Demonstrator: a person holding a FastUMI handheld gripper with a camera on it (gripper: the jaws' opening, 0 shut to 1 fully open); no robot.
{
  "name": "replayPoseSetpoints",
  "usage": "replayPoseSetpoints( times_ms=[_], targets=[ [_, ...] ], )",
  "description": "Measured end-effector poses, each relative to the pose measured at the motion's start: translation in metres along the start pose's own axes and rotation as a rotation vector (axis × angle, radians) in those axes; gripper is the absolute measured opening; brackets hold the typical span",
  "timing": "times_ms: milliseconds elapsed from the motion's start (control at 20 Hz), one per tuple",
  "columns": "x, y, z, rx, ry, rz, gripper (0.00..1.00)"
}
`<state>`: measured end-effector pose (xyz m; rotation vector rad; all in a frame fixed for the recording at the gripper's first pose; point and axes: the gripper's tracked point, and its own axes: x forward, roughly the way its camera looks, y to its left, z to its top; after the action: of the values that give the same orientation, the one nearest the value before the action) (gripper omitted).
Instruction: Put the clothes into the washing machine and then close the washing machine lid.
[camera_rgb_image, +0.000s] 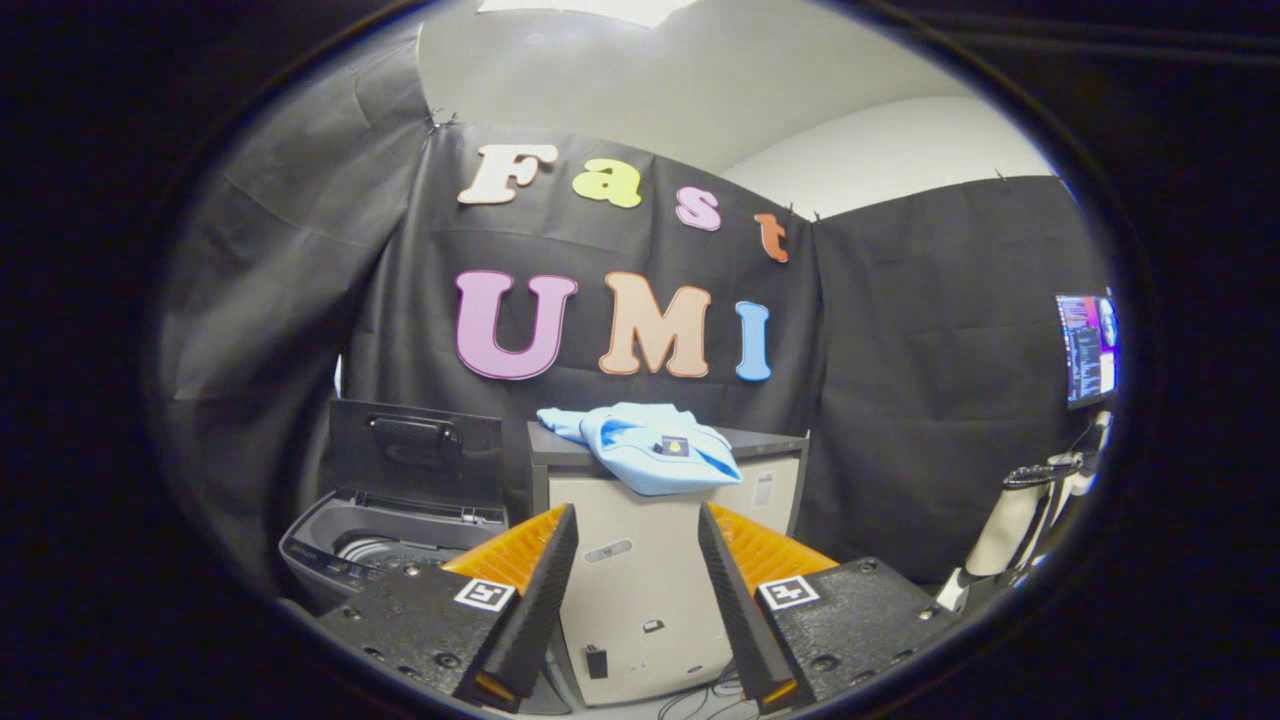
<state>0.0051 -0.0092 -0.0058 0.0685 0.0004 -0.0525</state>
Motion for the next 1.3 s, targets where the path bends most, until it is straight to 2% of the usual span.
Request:
replayPoseSetpoints(
  times_ms=[900, 1100, 1300],
  targets=[
    [0.006, 0.005, 0.005, 0.024, -0.014, -0.017, 0.74],
    [0.024, 0.007, 0.023, 0.023, -0.038, -0.025, 0.74],
    [0.066, -0.002, 0.056, 0.019, -0.042, -0.068, 0.74]
  ],
)
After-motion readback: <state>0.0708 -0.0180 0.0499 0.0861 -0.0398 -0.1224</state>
